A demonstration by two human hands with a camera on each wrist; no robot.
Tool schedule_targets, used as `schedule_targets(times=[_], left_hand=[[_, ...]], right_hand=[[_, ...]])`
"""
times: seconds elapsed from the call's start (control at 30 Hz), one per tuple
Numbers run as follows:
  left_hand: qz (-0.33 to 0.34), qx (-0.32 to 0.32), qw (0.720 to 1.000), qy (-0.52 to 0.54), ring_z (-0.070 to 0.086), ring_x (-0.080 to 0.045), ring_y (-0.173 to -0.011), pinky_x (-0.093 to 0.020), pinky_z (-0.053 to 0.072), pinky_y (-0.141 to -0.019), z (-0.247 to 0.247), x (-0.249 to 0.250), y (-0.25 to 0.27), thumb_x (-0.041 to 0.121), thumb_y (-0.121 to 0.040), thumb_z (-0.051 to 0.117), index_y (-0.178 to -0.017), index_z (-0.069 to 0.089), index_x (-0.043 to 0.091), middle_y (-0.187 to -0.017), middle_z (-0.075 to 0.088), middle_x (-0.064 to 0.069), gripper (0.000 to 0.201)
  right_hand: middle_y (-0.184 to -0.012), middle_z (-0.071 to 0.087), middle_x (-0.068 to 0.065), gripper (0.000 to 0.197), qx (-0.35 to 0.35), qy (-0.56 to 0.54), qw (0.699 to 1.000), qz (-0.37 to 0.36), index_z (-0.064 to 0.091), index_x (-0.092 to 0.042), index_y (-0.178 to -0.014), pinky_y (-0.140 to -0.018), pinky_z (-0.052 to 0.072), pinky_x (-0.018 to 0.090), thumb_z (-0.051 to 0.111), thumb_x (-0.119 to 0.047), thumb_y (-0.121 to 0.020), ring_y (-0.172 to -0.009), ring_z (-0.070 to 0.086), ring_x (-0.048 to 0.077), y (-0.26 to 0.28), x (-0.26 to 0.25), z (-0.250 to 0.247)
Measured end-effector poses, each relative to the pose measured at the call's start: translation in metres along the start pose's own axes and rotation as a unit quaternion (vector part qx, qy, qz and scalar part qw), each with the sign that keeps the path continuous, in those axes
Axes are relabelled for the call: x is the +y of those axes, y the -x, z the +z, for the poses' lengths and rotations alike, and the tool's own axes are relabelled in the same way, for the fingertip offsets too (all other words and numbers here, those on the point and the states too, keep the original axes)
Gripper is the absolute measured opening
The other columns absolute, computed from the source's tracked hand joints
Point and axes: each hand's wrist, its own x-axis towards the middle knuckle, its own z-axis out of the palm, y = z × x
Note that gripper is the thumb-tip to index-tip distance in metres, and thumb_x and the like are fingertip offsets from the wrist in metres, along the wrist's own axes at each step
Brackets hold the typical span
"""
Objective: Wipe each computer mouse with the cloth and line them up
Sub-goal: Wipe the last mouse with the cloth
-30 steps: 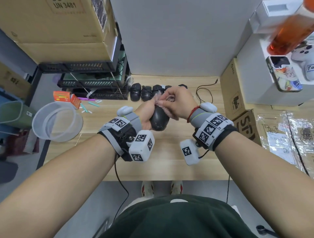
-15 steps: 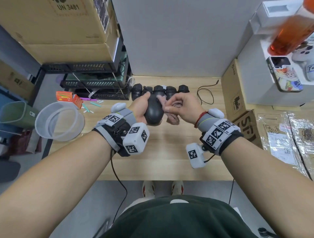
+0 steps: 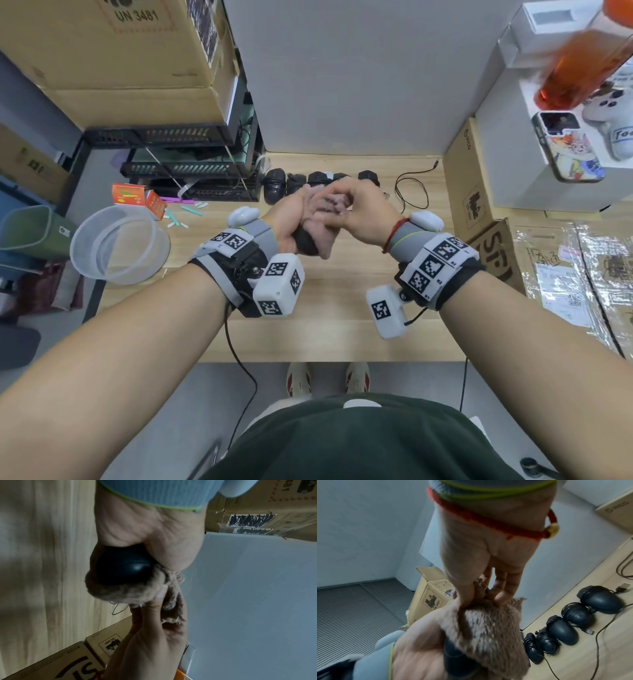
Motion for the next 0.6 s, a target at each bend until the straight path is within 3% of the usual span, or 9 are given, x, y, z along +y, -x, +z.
schedule_targets(times=[0.03, 0.1, 0.17, 0.27, 0.37, 0.43, 0.5, 0.6], left_hand=[[0.015, 0.010, 1.000, 0.003, 0.063, -0.025, -0.094, -0.040, 0.054, -0.089, 0.002, -0.003, -0.001, 0.041, -0.104, 0.044, -0.112, 0.063, 0.010, -0.111, 0.062, -0.014, 0.038], [0.020, 0.023, 1.000, -0.003, 0.069, -0.028, -0.102, -0.041, 0.056, -0.088, 0.006, -0.007, 0.000, 0.060, -0.102, 0.033, -0.116, 0.067, 0.011, -0.114, 0.071, -0.014, 0.061], [0.007, 0.017, 1.000, -0.018, 0.069, -0.029, -0.110, -0.043, 0.057, -0.090, 0.009, -0.008, 0.001, 0.076, -0.094, 0.020, -0.124, 0.066, 0.014, -0.124, 0.069, -0.017, 0.083], [0.009, -0.025, 1.000, -0.001, 0.055, -0.041, -0.123, -0.058, 0.045, -0.105, 0.014, -0.002, 0.009, 0.084, -0.088, 0.010, -0.130, 0.059, 0.000, -0.141, 0.050, -0.033, 0.106], [-0.003, -0.032, 0.999, 0.017, 0.060, -0.041, -0.123, -0.056, 0.041, -0.110, 0.014, 0.006, 0.016, 0.082, -0.089, 0.007, -0.126, 0.062, 0.000, -0.133, 0.059, -0.030, 0.106], [-0.010, -0.020, 1.000, 0.005, 0.063, -0.039, -0.119, -0.053, 0.046, -0.105, 0.012, 0.011, 0.017, 0.081, -0.091, 0.010, -0.122, 0.064, 0.001, -0.126, 0.065, -0.027, 0.101], [-0.001, -0.019, 1.000, 0.000, 0.063, -0.040, -0.118, -0.046, 0.050, -0.097, 0.011, 0.010, 0.016, 0.076, -0.095, 0.016, -0.127, 0.060, -0.001, -0.129, 0.062, -0.028, 0.094], [-0.010, -0.019, 1.000, 0.001, 0.068, -0.031, -0.086, -0.036, 0.052, -0.076, 0.018, 0.005, 0.019, 0.066, -0.101, 0.021, -0.111, 0.064, 0.006, -0.105, 0.066, -0.019, 0.075]], right_hand=[[-0.090, 0.069, -0.010, 0.019, 0.024, -0.007, 1.000, 0.017, 0.066, -0.046, -0.083, -0.085, 0.053, 0.031, 0.079, -0.038, -0.071, -0.085, 0.064, 0.011, -0.002, 0.002, 0.001], [-0.090, 0.073, -0.010, 0.016, 0.064, -0.016, 0.996, 0.052, 0.067, -0.045, -0.081, -0.087, 0.056, 0.041, 0.072, -0.032, -0.073, -0.089, 0.068, 0.016, -0.007, 0.009, 0.003], [-0.093, 0.073, -0.011, 0.023, 0.073, -0.007, 0.995, 0.066, 0.066, -0.043, -0.085, -0.089, 0.055, 0.045, 0.070, -0.021, -0.078, -0.092, 0.068, 0.017, -0.009, 0.013, 0.001], [-0.104, 0.069, -0.002, 0.034, 0.033, 0.015, 0.999, 0.039, 0.067, -0.039, -0.097, -0.098, 0.048, 0.038, 0.066, -0.009, -0.082, -0.103, 0.062, 0.017, -0.004, 0.006, -0.001], [-0.108, 0.059, 0.004, 0.026, -0.025, 0.036, 0.999, -0.012, 0.071, -0.029, -0.105, -0.095, 0.043, 0.025, 0.073, -0.018, -0.083, -0.102, 0.056, 0.015, 0.007, -0.008, 0.001], [-0.107, 0.051, 0.000, 0.027, -0.053, 0.039, 0.997, -0.029, 0.071, -0.031, -0.103, -0.093, 0.041, 0.020, 0.081, -0.031, -0.078, -0.100, 0.054, 0.010, 0.011, -0.011, 0.004], [-0.104, 0.050, -0.001, 0.030, -0.052, 0.042, 0.997, -0.023, 0.069, -0.034, -0.100, -0.093, 0.041, 0.023, 0.082, -0.037, -0.072, -0.099, 0.052, 0.010, 0.009, -0.007, 0.004], [-0.099, 0.060, 0.007, 0.024, 0.024, 0.026, 0.999, 0.021, 0.068, -0.031, -0.095, -0.089, 0.044, 0.029, 0.079, -0.035, -0.074, -0.097, 0.054, 0.014, 0.001, -0.004, 0.003]])
